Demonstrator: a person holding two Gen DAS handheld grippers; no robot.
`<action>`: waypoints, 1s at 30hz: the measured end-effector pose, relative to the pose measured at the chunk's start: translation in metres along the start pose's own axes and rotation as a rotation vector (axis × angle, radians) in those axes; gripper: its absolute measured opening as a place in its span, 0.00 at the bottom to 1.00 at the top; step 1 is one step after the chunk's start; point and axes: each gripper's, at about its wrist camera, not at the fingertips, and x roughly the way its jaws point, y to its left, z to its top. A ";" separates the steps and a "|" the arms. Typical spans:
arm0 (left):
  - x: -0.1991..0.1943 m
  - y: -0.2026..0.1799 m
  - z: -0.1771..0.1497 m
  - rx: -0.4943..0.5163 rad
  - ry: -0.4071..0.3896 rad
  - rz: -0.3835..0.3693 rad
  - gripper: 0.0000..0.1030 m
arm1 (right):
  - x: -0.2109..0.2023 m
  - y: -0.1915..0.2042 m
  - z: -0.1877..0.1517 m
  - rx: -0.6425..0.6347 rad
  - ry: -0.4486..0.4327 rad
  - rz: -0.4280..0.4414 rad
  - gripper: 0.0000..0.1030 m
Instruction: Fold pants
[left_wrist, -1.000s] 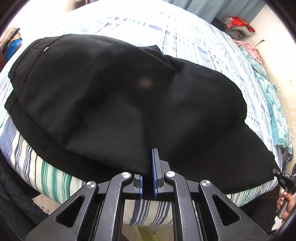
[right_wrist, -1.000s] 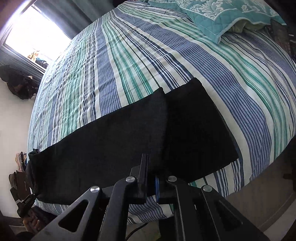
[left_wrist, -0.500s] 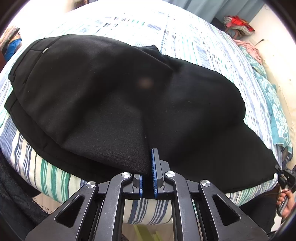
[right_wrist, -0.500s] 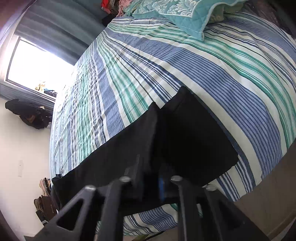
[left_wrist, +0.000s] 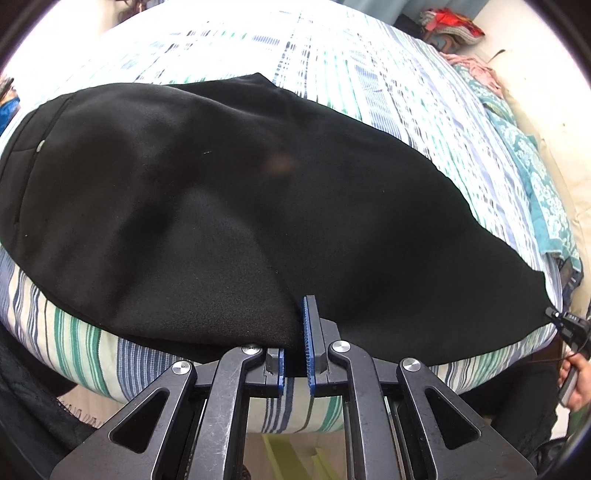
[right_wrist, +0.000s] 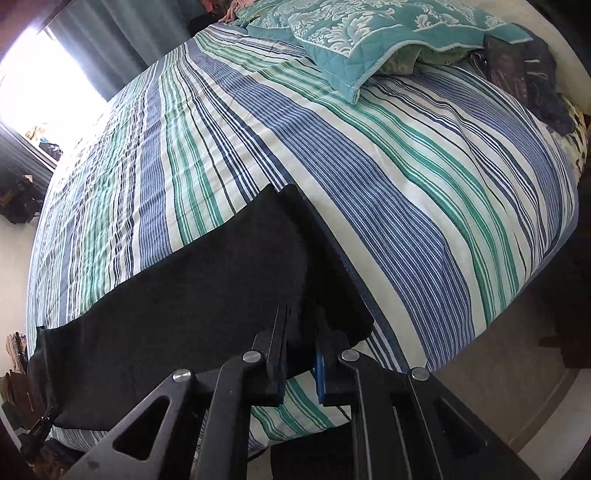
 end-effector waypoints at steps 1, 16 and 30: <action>0.001 -0.001 -0.001 0.006 0.004 0.005 0.07 | 0.000 0.000 0.000 0.000 -0.005 -0.006 0.11; 0.001 0.006 0.001 -0.027 0.047 -0.003 0.15 | 0.006 0.005 -0.004 -0.029 0.029 -0.069 0.12; -0.072 0.010 -0.004 0.073 -0.108 0.110 0.49 | -0.043 -0.017 -0.003 -0.020 -0.153 -0.022 0.77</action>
